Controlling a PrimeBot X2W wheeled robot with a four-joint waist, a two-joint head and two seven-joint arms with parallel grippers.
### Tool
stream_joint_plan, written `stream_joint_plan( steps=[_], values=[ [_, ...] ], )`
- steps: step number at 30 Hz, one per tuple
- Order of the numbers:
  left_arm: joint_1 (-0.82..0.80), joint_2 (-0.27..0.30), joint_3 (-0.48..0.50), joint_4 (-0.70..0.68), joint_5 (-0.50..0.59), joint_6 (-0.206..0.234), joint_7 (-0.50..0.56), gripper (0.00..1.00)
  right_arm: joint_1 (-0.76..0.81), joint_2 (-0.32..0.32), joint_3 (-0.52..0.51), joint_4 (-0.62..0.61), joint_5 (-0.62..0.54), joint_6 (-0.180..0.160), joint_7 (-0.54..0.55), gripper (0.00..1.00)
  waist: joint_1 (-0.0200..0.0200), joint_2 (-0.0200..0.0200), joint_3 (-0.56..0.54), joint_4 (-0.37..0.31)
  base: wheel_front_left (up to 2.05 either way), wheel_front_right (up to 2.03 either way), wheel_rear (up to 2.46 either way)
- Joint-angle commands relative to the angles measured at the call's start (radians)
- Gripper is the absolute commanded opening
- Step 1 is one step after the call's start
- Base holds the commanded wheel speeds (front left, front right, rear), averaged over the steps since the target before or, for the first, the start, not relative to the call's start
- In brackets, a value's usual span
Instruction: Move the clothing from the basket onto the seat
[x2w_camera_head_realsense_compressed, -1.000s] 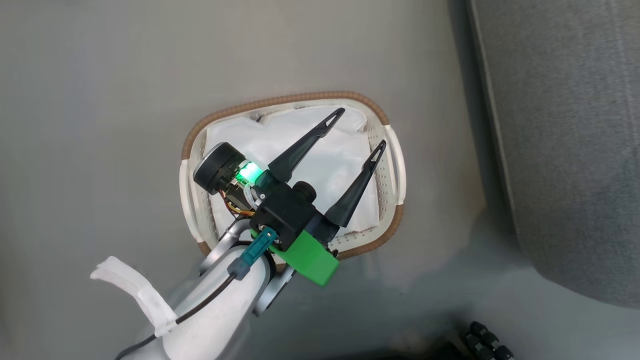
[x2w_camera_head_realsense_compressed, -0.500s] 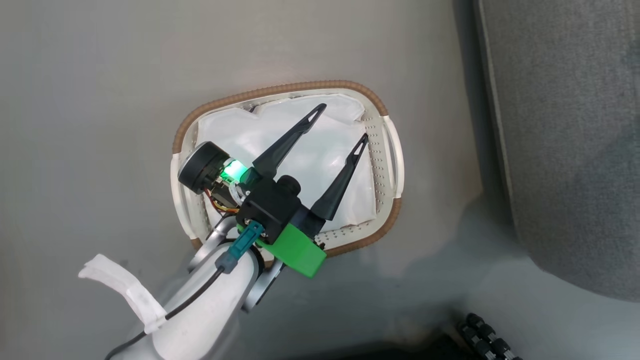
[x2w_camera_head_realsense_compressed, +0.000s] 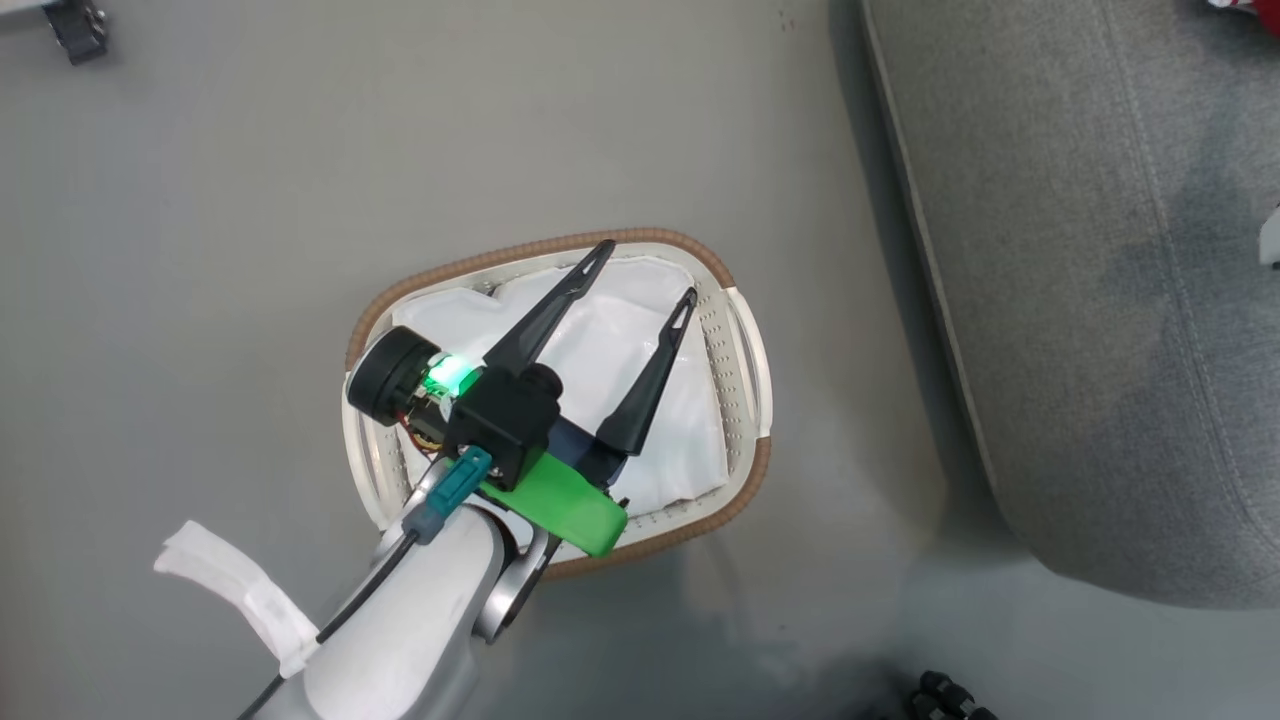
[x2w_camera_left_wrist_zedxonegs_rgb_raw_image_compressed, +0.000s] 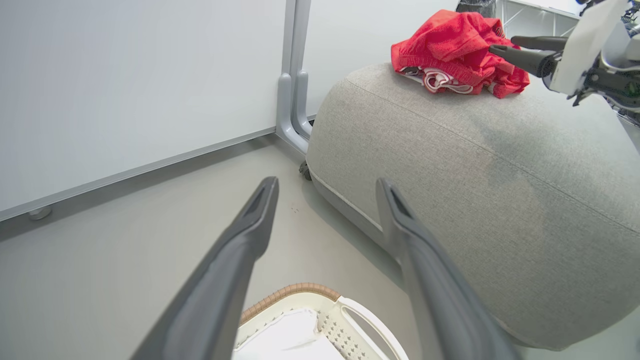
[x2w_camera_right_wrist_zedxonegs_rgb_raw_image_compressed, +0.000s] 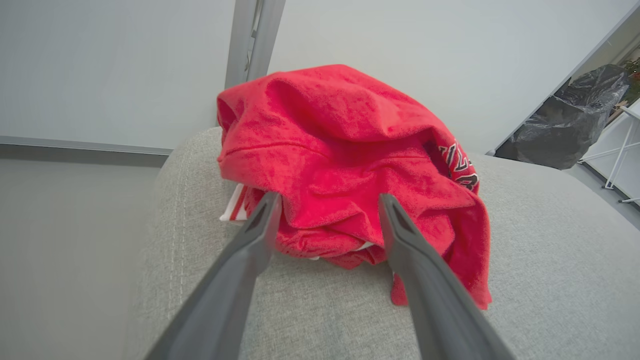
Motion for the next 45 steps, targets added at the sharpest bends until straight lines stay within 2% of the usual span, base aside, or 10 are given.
stream_joint_plan(
  steps=[1,7,14,26,35,41,45],
  values=[
    [0.023,-0.002,0.012,0.014,-0.01,0.006,-0.011,1.0,0.029,-0.003,0.007,-0.007,0.008,-0.001,-0.004,1.0,0.0,0.0,-0.075,-0.004,0.0,0.0,0.0],
    [0.076,-0.029,0.061,0.068,-0.049,0.015,-0.03,1.0,0.091,-0.017,0.054,-0.026,0.03,-0.001,-0.005,1.0,0.0,0.0,-0.186,0.027,0.0,0.0,0.0],
    [0.173,-0.065,0.155,0.057,-0.066,0.012,-0.029,1.0,0.128,-0.009,0.116,-0.018,0.062,-0.001,-0.004,1.0,0.0,0.0,-0.312,0.087,0.0,0.0,0.0],
    [0.343,-0.101,0.329,0.059,-0.038,0.023,-0.028,1.0,0.251,0.113,0.174,-0.035,0.116,-0.001,-0.005,1.0,0.0,0.0,-0.472,0.19,0.0,0.0,0.0],
    [0.439,-0.114,0.425,0.078,-0.037,-0.004,-0.028,1.0,0.422,0.222,0.162,-0.117,0.134,-0.001,-0.005,1.0,0.0,0.0,-0.545,0.242,0.0,0.0,0.0],
    [0.487,-0.119,0.473,0.074,-0.028,-0.013,-0.028,1.0,0.533,0.246,0.211,-0.19,0.154,-0.001,-0.005,1.0,0.0,0.0,-0.579,0.248,0.0,0.0,0.0],
    [0.519,-0.12,0.499,0.071,-0.023,-0.015,-0.028,1.0,0.599,0.248,0.259,-0.228,0.214,-0.001,-0.005,1.0,0.0,0.0,-0.592,0.244,0.0,0.0,0.0]
  ],
)
